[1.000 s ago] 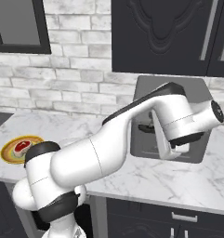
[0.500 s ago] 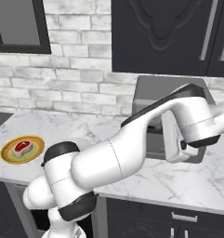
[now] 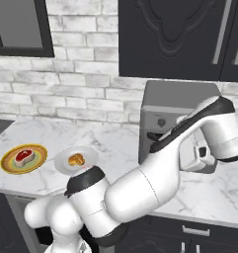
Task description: Open the toaster oven door. Place the bread on the top rack in the toaster oven and place the steak on the bottom rack.
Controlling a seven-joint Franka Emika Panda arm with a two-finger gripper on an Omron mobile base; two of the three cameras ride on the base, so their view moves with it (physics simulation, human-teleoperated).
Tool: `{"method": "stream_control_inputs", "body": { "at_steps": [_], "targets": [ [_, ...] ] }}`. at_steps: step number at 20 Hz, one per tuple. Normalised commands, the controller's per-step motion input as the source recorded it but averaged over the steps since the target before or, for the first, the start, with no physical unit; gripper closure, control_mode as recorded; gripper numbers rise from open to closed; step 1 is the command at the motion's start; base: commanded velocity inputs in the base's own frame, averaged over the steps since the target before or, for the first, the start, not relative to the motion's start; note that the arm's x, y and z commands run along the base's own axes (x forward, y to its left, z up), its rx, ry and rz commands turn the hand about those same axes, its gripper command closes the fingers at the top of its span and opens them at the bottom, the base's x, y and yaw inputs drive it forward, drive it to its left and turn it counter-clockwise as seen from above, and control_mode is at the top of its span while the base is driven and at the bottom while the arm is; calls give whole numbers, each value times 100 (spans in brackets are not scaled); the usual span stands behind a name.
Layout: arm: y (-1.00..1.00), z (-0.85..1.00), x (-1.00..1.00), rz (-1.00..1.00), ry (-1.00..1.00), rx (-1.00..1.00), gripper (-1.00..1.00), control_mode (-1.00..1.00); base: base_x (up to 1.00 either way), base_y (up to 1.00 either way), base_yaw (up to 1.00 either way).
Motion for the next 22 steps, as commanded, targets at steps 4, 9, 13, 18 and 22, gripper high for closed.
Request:
{"method": "stream_control_inputs", "body": {
  "at_steps": [4, 9, 13, 18, 22],
  "targets": [
    [25, -14, 0, -15, 0, 0, -100, -100, 0, 0, 0],
    [29, -24, -1, -28, 0, 5, -100, -100, 0, 0, 0],
    [28, -13, 6, -30, -2, 10, -100, -100, 0, 0, 0],
    [15, -3, 5, -30, -10, 1, -100, -100, 0, 0, 0],
    [2, -4, 9, -19, -16, -5, -100, -100, 0, 0, 0]
  ]
}}
